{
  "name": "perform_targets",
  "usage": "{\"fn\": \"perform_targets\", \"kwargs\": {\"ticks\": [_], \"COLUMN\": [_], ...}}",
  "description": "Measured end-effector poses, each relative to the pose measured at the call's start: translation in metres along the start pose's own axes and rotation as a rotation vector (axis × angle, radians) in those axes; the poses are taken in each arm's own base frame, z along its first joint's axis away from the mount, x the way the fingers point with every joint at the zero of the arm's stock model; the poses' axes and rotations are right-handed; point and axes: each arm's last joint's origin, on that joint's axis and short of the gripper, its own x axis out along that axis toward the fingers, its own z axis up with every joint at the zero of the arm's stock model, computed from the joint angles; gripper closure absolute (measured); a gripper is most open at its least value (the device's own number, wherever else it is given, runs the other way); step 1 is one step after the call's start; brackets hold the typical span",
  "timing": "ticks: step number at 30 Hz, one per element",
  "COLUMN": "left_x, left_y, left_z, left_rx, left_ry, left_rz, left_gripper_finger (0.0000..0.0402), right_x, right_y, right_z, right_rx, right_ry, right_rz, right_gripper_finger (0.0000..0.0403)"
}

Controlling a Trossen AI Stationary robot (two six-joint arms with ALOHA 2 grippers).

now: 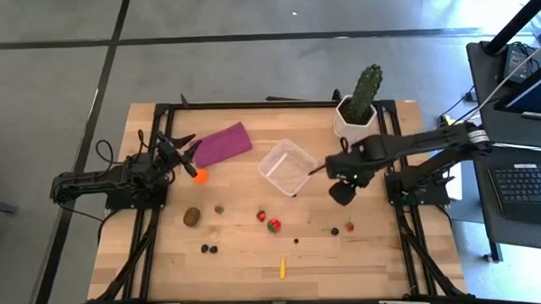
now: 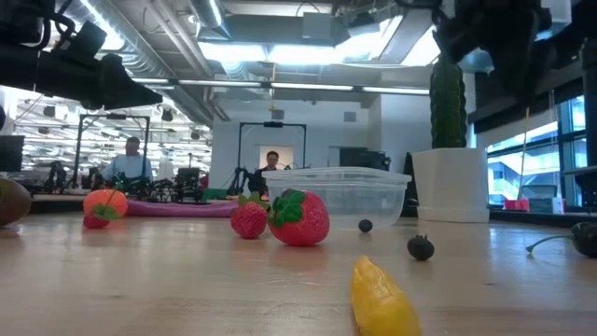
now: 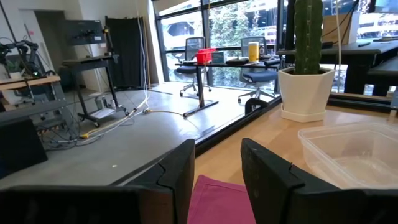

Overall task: Pick and placing Produce into tupperware
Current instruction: Put the right red strawberry into the transparent container

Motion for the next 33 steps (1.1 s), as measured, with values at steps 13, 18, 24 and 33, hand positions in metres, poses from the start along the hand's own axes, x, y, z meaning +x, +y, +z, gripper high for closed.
{"fn": "perform_targets", "kwargs": {"ticks": [13,18,24,33], "left_x": [0.000,0.000,0.000,0.000], "left_y": [0.000,0.000,0.000,0.000], "left_z": [0.000,0.000,0.000,0.000], "left_rx": [-0.047,-0.050,-0.051,-0.051], "left_ry": [0.000,-0.001,-0.001,-0.001], "left_rz": [-0.010,-0.010,-0.010,-0.010], "left_gripper_finger": [0.0278,0.0278,0.0278,0.0278], "right_x": [0.077,0.105,0.126,0.148], "right_y": [0.010,0.011,0.015,0.026], "right_z": [-0.042,-0.055,-0.066,-0.063], "right_rx": [0.105,0.073,0.059,0.022], "right_ry": [0.103,0.099,0.109,0.085], "right_rz": [0.081,0.098,0.090,0.077], "right_gripper_finger": [0.0164,0.0164,0.0164,0.0164]}}
